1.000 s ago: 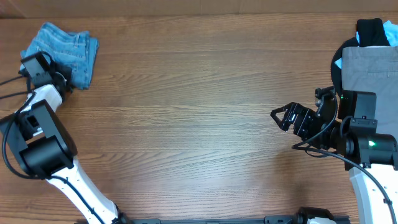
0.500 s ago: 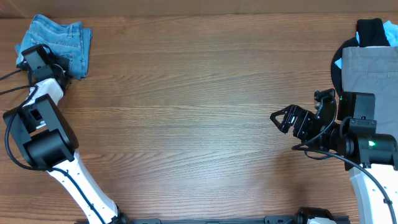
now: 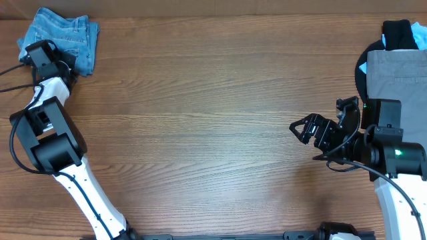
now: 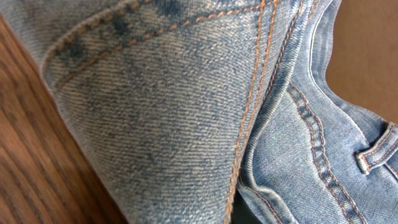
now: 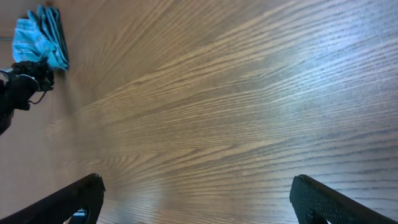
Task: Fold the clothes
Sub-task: 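Lower the jeans at the top-left corner and press them flat with the left gripper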
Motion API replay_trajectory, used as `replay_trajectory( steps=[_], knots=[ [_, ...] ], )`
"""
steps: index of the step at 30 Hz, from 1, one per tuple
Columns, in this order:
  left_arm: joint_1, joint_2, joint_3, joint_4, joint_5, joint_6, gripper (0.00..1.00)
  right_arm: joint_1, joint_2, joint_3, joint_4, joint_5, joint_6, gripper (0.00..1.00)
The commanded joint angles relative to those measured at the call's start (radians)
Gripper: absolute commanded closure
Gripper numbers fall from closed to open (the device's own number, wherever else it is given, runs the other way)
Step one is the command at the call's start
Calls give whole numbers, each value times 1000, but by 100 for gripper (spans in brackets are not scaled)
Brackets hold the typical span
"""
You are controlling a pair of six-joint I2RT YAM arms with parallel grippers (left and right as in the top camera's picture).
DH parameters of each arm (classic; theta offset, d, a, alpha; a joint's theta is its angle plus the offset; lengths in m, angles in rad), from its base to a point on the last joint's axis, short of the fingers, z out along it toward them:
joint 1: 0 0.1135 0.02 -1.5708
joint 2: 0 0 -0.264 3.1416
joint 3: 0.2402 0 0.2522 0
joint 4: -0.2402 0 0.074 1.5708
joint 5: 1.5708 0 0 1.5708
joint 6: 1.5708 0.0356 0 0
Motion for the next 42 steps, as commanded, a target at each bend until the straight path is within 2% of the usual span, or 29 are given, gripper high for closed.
replay_trajectory(
  steps=[1,3,8,9,10,13,15,20,26,30,34,35,36,37,42],
  knots=[
    [-50,69,-6,-33,24,64,83,-3,38,21,-11,7,-3,0],
    [-52,69,-6,-40,24,64,63,-3,63,21,-18,7,-6,0],
    [-54,68,-5,-41,40,73,49,-3,108,21,-30,7,-6,0],
    [-54,68,-5,-43,50,76,41,-3,112,21,-31,7,-6,0],
    [-54,68,-5,-45,61,76,27,-3,115,21,-31,6,-6,0],
    [-54,64,0,-63,84,76,23,-3,114,21,-31,6,-6,0],
    [-54,53,10,-106,76,77,18,-3,114,21,-34,7,-6,0],
    [-50,-22,10,-206,14,144,14,-3,114,21,-34,6,-11,0],
    [-50,-180,10,-355,-145,233,22,-3,114,21,-37,7,-30,0],
    [-50,-266,10,-417,-145,258,48,-3,114,21,-34,7,-33,0],
    [-52,-312,10,-434,-145,258,50,-3,114,21,-34,6,-33,0],
    [-53,-312,10,-435,-145,258,53,-3,114,21,-34,6,-33,0],
    [-55,-312,10,-440,-145,258,85,-3,114,21,-35,6,-33,0],
    [-54,-311,10,-439,-146,258,96,-3,114,21,-36,6,-33,0],
    [-54,-304,10,-405,-197,259,96,-3,115,21,-32,7,-33,0]
  ],
)
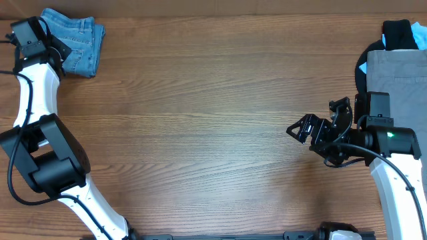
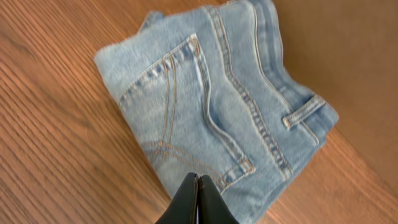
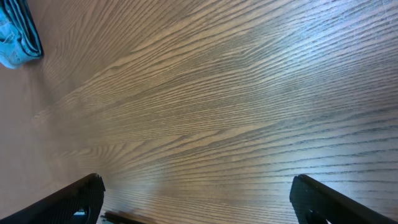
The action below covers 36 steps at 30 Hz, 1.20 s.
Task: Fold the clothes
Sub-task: 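Lower the jeans at the top-left corner and press them flat with the left gripper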
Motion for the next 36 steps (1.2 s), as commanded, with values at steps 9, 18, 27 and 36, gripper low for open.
replay_trajectory(
  steps=[9,18,27,36],
  knots=[
    [-32,147,-8,26,-28,24,96,-3,-3,21,5,6,-6,0],
    [-82,247,-8,34,-17,84,96,-3,-2,21,2,6,-6,0],
    [-95,103,-8,39,-52,119,96,-3,-3,21,0,6,-7,0],
    [-64,64,-8,114,-155,222,96,-3,-3,21,-1,7,-10,0]
  ],
)
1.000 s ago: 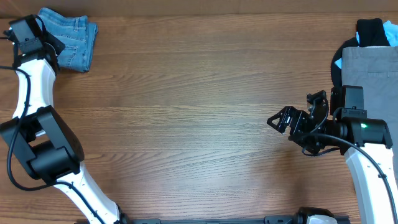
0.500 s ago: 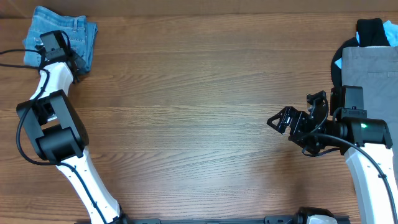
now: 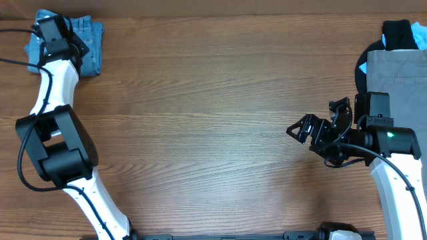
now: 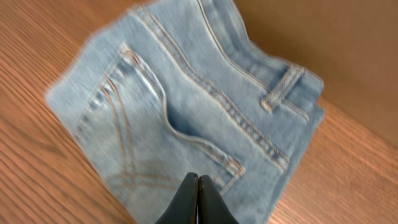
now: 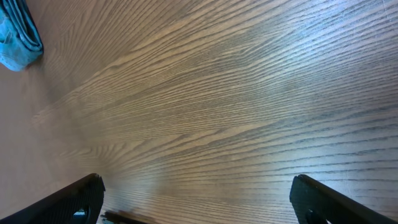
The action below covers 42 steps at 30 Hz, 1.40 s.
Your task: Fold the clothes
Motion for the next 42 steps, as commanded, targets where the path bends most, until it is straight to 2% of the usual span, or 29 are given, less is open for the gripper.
replay_trajectory(
  steps=[1,5,9,20,22,24,25,31,32,33,34,35,36,37,38,39,42],
  knots=[
    [27,2,-8,24,-72,81,96,-3,-3,21,3,8,-15,0],
    [65,45,-8,103,-74,135,96,-3,-3,21,-10,8,-26,0],
    [89,112,-8,175,-11,201,96,-3,-2,21,-11,7,-25,0],
    [103,266,-8,240,33,233,95,-3,-2,21,-81,7,-25,0],
    [103,261,-8,231,30,233,85,-3,-3,21,-80,7,-25,0],
    [103,234,-7,217,30,233,81,-3,-3,21,-79,7,-25,0],
    [101,209,-7,207,33,229,74,-3,-3,21,-77,7,-25,0],
    [83,20,-7,113,74,196,69,-3,-11,22,-49,6,-24,0],
    [79,-19,-7,88,92,196,62,-3,-19,23,-35,3,-24,0],
    [73,-75,-7,50,122,196,49,-3,-33,33,-21,-1,-25,0],
    [71,-97,-7,37,134,196,41,-3,-42,44,-19,-1,-25,0],
    [66,-159,-7,-10,171,196,28,-3,-57,71,-22,-1,-25,0],
    [62,-198,-7,-43,203,196,25,-3,-69,95,-30,-1,-25,0],
    [55,-264,-7,-97,259,196,18,-3,-90,138,-46,-1,-27,0],
    [50,-310,-7,-134,303,196,4,-3,-111,179,-66,-1,-35,0],
    [46,-355,-7,-167,343,196,0,-3,-124,201,-79,0,-44,0],
    [34,-537,-7,-285,541,196,0,-3,-209,307,-156,6,-79,0]
  ],
)
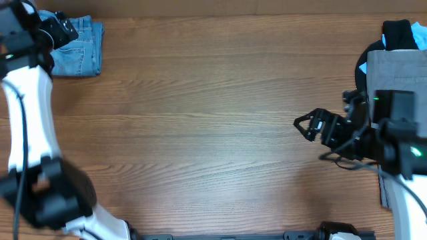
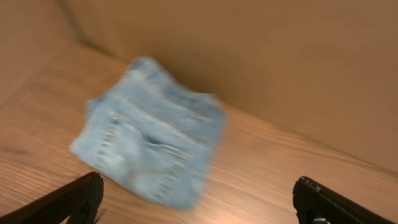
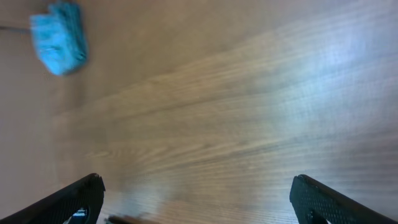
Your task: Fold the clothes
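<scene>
Folded light-blue jeans [image 1: 79,48] lie at the table's far left corner; they are blurred in the left wrist view [image 2: 149,144] and small and distant in the right wrist view [image 3: 59,36]. My left gripper [image 1: 59,29] hangs open just left of them, and in its own view [image 2: 199,202] the jaws stand wide apart with nothing between. My right gripper [image 1: 305,127] is open over bare wood at mid right, empty in its own view [image 3: 199,199] too.
A pile of clothes sits at the right edge: a grey garment [image 1: 399,72] over a black one [image 1: 398,32] and a bright blue one [image 1: 420,33]. Bare wooden tabletop [image 1: 213,113] spans the space between the arms. A brown wall [image 2: 261,56] backs the table.
My left gripper, shut close above the jeans before, is now open and drawn back from them. My right arm has shifted slightly right; its gripper stays open.
At first my left gripper was pressed into the rumpled jeans in the corner. At the two later moments it was shut just above them, folded flat. Now it is open and away from them. The right gripper stayed open over bare table throughout.
</scene>
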Motion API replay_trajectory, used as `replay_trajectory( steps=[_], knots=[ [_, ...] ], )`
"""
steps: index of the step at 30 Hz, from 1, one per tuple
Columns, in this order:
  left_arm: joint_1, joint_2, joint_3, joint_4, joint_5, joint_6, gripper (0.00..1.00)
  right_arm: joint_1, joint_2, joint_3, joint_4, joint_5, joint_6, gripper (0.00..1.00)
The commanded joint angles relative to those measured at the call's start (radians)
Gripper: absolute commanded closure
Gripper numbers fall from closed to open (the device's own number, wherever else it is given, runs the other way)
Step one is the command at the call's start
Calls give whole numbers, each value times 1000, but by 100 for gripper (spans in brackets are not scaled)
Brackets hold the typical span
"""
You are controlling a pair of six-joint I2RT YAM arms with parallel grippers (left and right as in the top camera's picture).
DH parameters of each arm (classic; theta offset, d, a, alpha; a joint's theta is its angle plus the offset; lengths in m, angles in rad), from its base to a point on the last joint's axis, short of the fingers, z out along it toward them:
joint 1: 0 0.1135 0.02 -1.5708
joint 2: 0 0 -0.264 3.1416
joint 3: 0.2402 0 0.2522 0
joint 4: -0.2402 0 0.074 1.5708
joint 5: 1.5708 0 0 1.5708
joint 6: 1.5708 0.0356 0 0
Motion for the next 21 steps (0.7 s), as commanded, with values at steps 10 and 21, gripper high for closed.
replay_trajectory(
  steps=[10,21],
  knots=[
    [-14,-561,-2,-383,503,-4,0,-3,-426,118,-199,43,-47,0],
    [-29,-860,-277,-593,573,4,0,-3,-643,117,-308,85,-46,0]
  ],
)
